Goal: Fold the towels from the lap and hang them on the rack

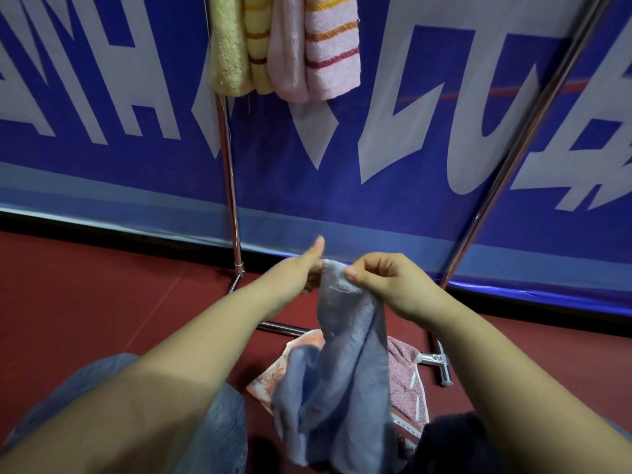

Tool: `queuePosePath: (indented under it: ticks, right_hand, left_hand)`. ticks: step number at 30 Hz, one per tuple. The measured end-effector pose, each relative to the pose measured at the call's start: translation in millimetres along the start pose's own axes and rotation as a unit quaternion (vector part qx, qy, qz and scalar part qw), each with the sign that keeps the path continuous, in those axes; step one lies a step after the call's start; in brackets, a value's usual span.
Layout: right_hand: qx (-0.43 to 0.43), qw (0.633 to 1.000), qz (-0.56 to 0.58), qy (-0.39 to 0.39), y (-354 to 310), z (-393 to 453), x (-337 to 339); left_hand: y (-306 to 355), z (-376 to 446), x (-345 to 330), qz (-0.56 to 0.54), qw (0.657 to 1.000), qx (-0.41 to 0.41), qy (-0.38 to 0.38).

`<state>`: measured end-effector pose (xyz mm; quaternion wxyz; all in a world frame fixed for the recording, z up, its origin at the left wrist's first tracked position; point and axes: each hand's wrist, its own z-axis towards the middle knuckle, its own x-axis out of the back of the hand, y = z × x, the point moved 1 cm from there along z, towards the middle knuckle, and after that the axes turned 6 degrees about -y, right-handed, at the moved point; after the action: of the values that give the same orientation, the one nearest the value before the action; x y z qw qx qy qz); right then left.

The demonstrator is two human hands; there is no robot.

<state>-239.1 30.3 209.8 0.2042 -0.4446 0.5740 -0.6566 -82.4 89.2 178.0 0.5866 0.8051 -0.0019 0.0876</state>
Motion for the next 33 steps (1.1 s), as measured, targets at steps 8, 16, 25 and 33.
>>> queuePosePath:
  ticks: [8,16,25,33]
  right_hand:
    - [0.0,1.0,-0.022,0.011,3,2,5]
    - [-0.062,0.994,-0.002,-0.094,14,-1,7]
    - [-0.082,0.994,-0.054,-0.054,20,-1,21]
    - [-0.046,0.981,-0.172,0.074,17,-6,43]
  left_hand:
    - [3,-8,5,-0.014,0.991,-0.13,0.028]
    - [7,-9,39,-0.052,0.953,-0.155,0.254]
    - [-14,-3,76,-0.132,0.899,-0.114,0.403]
    - [-6,-8,67,-0.037,0.937,-0.094,0.333]
